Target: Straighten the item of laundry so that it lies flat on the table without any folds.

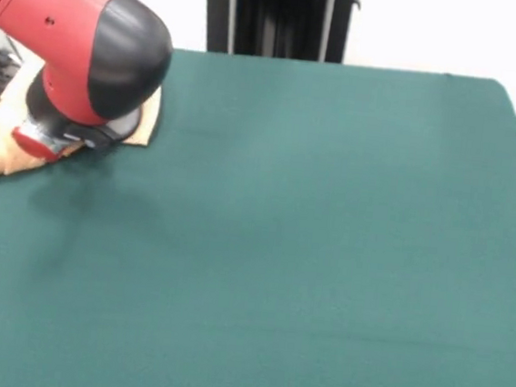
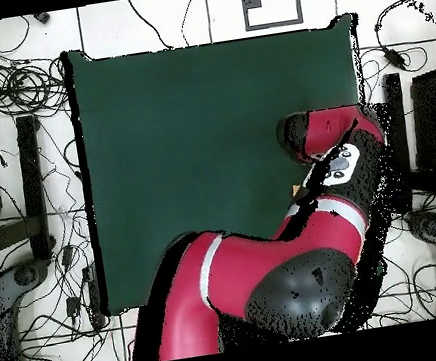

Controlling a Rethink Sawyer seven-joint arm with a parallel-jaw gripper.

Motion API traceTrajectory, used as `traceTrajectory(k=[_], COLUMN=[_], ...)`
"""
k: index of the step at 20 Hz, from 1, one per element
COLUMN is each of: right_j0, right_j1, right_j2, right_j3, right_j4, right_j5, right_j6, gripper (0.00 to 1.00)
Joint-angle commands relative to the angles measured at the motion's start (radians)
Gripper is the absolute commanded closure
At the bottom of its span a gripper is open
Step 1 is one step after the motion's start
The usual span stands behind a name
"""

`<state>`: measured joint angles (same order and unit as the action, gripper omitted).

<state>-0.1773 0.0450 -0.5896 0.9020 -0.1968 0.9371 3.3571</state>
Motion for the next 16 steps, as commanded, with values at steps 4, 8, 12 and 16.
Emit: traceTrajectory(k=[4,8,12,16], right_j0=[-0.122,-0.097,-0.068,-0.054], right_j1=[-0.076,-0.106,-0.087,-0.079], right_j2=[0.333,0.318,0.283,0.266], right_j3=[0.165,0.147,0.133,0.127], right_j4=[0.010,0.014,-0.016,-0.023], right_j5=[-0.074,0.051,0.022,0.027], right_j6=[-0.433,-0.396,-0.314,-0.286], gripper=[1.00,1.00,0.00,0.00])
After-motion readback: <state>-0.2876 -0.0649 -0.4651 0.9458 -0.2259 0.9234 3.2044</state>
